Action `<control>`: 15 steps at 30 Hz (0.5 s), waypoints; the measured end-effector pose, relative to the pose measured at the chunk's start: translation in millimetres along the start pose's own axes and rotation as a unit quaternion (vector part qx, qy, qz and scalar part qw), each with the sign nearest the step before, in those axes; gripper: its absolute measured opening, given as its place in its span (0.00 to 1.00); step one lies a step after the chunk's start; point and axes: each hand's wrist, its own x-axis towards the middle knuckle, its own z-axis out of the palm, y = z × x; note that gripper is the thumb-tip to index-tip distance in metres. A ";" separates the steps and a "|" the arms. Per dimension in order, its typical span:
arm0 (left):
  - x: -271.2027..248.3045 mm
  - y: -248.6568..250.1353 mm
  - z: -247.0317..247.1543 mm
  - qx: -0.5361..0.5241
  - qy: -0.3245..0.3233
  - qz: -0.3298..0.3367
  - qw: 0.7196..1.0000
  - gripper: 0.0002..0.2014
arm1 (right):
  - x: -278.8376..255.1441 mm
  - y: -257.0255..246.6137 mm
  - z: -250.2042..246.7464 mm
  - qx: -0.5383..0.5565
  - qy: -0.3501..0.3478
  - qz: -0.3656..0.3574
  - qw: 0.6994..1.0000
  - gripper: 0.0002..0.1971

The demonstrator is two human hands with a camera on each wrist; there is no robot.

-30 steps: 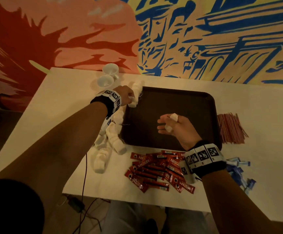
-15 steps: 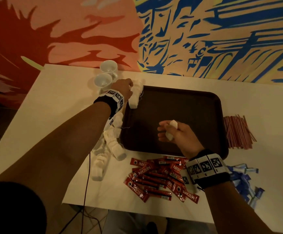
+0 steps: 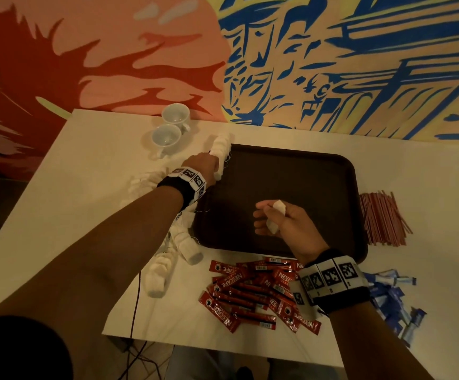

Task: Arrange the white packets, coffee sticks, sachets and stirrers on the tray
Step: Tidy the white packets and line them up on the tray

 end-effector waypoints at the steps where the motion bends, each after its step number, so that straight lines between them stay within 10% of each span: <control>1: 0.7 0.6 0.8 0.006 0.005 0.003 1.000 0.16 | 0.0 -0.2 -0.5 0.000 0.002 -0.001 1.000 0.12; 15: 11.8 -2.7 4.8 0.049 0.014 0.016 0.999 0.15 | 1.7 -1.5 3.0 -0.001 -0.004 -0.001 1.000 0.11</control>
